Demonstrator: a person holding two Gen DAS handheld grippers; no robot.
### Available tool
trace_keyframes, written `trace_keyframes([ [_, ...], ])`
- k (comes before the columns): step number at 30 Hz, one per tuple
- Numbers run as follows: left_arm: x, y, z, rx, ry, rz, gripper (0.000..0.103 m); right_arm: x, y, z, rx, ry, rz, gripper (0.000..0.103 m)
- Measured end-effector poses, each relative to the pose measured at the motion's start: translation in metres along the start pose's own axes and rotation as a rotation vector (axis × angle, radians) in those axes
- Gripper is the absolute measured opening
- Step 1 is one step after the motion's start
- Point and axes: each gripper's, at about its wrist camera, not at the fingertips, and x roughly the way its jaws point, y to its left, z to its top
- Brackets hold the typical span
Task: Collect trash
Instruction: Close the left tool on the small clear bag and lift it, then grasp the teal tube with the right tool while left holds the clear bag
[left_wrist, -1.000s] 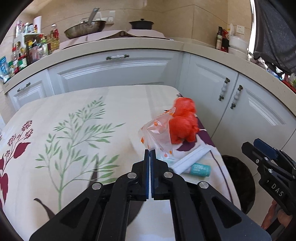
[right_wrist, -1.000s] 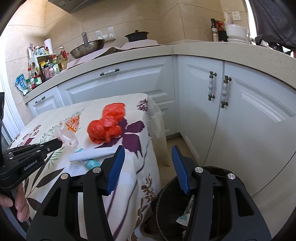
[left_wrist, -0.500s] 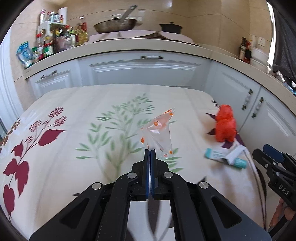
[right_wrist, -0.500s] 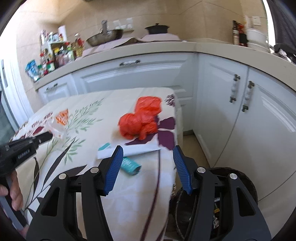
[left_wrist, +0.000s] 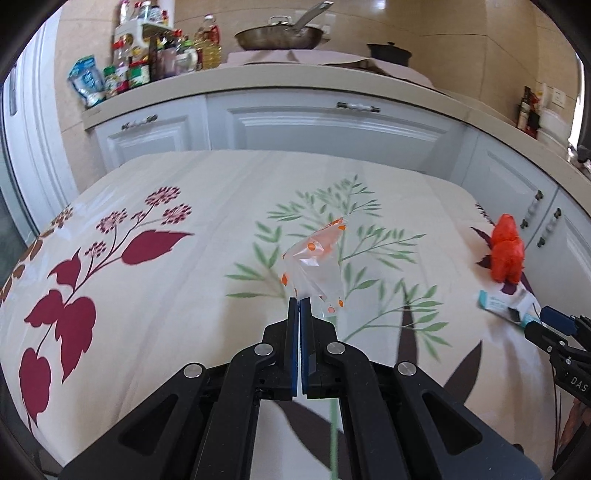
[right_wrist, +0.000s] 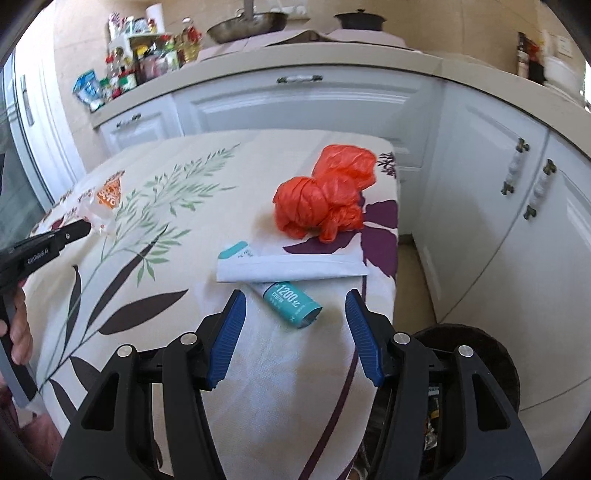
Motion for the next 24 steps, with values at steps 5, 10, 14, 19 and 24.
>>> trace_keyframes([
  [5, 0.001, 0.008, -0.001, -0.016, 0.004, 0.013, 0.001, 0.008, 0.005, -0.001, -0.050, 0.028, 0.018, 0.042],
  [10, 0.002, 0.009, 0.000, -0.018, 0.005, 0.011, 0.001, 0.008, 0.013, 0.000, -0.091, 0.040, 0.030, 0.020],
  [14, 0.002, 0.009, -0.002, -0.018, 0.007, 0.008, 0.001, 0.006, 0.022, 0.000, -0.120, 0.037, 0.033, 0.013],
  [19, 0.002, 0.008, -0.002, -0.019, 0.007, 0.007, 0.001, 0.001, 0.027, 0.002, -0.110, 0.021, 0.047, 0.011],
  [24, 0.001, 0.008, -0.002, -0.018, 0.005, 0.004, 0.001, -0.005, 0.031, 0.003, -0.101, 0.012, 0.070, 0.010],
])
